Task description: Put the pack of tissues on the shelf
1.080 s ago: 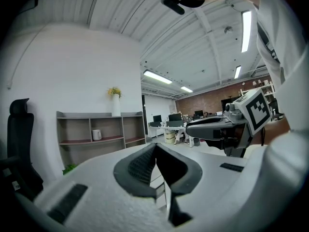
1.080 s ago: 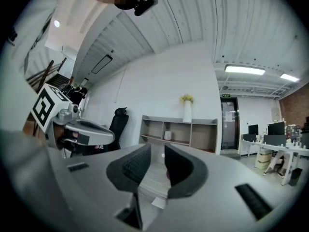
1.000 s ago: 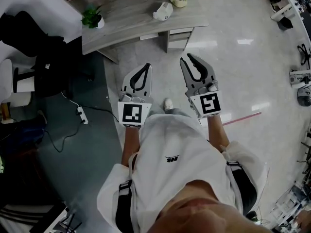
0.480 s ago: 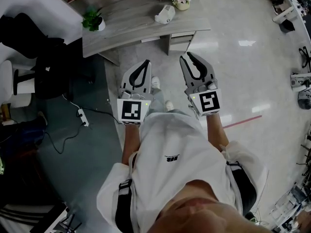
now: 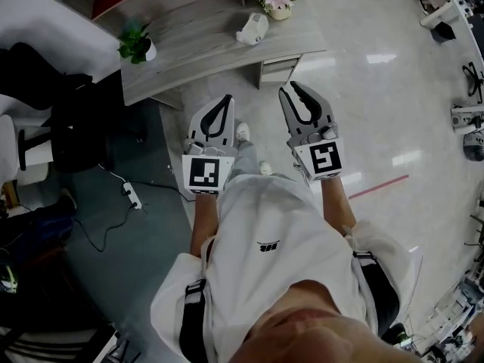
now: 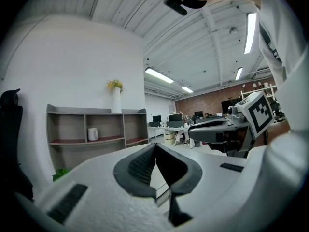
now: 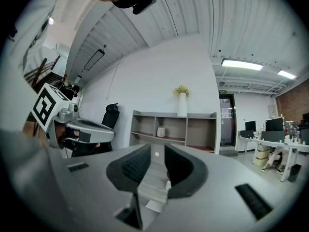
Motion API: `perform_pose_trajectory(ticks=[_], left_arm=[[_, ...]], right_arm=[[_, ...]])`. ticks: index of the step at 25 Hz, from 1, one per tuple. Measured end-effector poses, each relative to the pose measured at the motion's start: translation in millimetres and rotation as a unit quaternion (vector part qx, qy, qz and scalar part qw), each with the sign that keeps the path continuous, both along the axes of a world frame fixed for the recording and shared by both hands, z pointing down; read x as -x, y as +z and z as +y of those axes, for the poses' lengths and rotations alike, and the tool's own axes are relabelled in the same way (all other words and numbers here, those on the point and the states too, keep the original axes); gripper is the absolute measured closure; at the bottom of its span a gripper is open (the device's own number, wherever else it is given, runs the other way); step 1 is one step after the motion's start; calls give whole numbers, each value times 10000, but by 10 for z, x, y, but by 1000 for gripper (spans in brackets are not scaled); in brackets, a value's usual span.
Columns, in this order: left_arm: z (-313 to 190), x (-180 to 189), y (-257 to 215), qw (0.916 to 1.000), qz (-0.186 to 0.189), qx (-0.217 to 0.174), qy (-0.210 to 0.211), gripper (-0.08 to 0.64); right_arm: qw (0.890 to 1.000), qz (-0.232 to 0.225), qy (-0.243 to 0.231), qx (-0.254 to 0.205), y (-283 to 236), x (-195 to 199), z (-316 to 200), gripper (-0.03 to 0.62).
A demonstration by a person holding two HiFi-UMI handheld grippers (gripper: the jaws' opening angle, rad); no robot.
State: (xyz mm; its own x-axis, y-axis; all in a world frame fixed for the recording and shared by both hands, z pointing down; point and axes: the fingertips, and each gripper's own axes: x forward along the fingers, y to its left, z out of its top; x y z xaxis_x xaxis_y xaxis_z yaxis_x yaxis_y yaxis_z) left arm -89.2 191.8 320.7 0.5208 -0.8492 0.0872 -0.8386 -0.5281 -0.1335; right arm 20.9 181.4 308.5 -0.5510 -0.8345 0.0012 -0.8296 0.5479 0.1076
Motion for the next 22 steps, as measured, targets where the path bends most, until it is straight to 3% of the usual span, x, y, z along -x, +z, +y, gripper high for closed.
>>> perform_pose_trajectory(ticks=[22], left_arm=[[-1558, 206, 435, 9959, -35, 569, 698, 531]], right_arm=[[9965, 176, 568, 587, 450, 246, -1487, 495]])
